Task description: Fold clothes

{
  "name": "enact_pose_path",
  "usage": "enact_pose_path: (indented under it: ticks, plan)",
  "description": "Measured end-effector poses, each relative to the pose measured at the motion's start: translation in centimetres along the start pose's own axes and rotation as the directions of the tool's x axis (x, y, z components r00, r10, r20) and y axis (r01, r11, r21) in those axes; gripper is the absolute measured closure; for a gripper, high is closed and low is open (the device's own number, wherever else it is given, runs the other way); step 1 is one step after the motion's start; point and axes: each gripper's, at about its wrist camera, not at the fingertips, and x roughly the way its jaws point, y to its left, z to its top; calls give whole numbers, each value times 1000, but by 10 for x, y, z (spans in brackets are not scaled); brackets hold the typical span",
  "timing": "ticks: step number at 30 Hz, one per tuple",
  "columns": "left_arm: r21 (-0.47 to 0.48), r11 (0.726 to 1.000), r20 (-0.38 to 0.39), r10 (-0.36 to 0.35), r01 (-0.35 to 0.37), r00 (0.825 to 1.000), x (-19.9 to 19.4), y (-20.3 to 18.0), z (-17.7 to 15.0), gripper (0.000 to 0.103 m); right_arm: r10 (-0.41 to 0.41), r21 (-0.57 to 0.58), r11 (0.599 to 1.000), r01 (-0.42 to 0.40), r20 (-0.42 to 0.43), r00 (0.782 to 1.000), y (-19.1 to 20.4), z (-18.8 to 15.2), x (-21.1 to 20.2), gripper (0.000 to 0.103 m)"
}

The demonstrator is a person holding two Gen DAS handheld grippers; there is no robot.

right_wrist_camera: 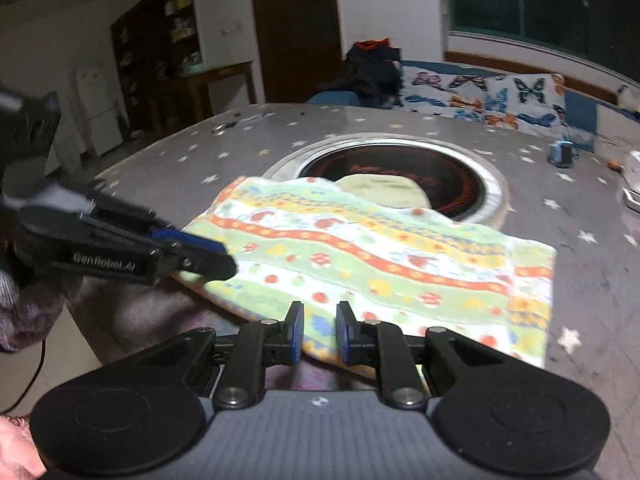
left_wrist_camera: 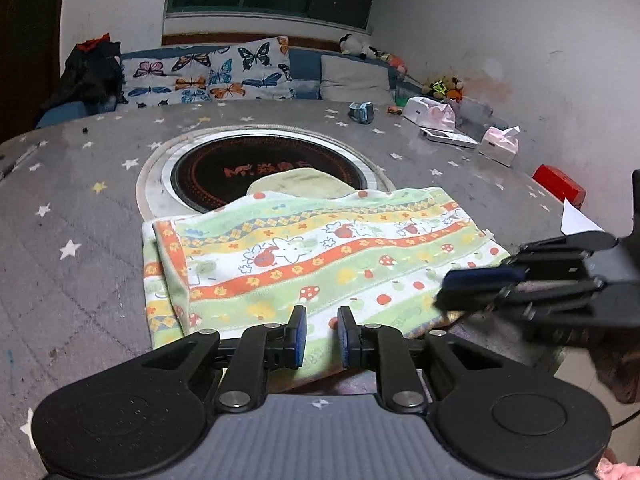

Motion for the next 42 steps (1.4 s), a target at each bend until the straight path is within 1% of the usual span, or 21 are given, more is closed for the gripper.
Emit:
enact_pose_path:
  ticks: [6, 9, 13, 17, 22, 26, 29, 32, 34, 38, 41, 42]
  plan:
    - [-13, 1000, -3, -7, 7, 1000, 0, 4, -2, 84, -116, 94, 989, 116, -6, 993, -38, -8, -10, 86]
    - [-24, 1000, -8, -13, 12, 1000, 0, 6, -1, 84, -119, 138, 983, 120, -13, 993, -51, -11, -16, 87]
    - [-42, 999, -17, -23, 22, 1000, 1, 11, 7, 83, -152, 89, 985, 149, 18, 988, -53, 5, -19, 86]
    - [-45, 999, -6, 11, -11, 1000, 4, 18, 20, 83, -148, 59, 988, 145, 41, 988, -58, 28, 0, 86]
    - [-75, 995, 9, 62, -61, 998, 13, 39, 37, 83, -146, 70, 987, 144, 22, 989, -73, 49, 39, 86]
    - [-111, 989, -8, 95, -95, 995, 27, 60, 44, 83, -167, 94, 981, 167, -16, 986, -86, 50, 63, 86]
    - [-135, 984, -28, 113, -116, 993, 36, 76, 45, 83, -171, 104, 980, 172, -18, 985, -89, 49, 64, 86]
    - [-171, 980, -25, 97, -100, 995, 37, 83, 48, 82, -178, 93, 980, 178, -4, 984, -87, 50, 59, 85]
    - [-168, 980, -23, 103, -105, 994, 38, 83, 50, 82, -176, 93, 980, 175, -1, 984, -87, 51, 59, 83]
    - [-163, 980, -19, 114, -115, 993, 40, 83, 52, 83, -180, 106, 978, 181, -19, 983, -93, 50, 66, 83]
    - [-158, 980, -10, 119, -119, 993, 38, 81, 54, 78, -189, 92, 978, 188, -1, 982, -87, 53, 59, 82]
    - [-157, 980, -5, 121, -120, 993, 35, 80, 54, 74, -188, 88, 979, 186, 5, 982, -86, 53, 57, 82]
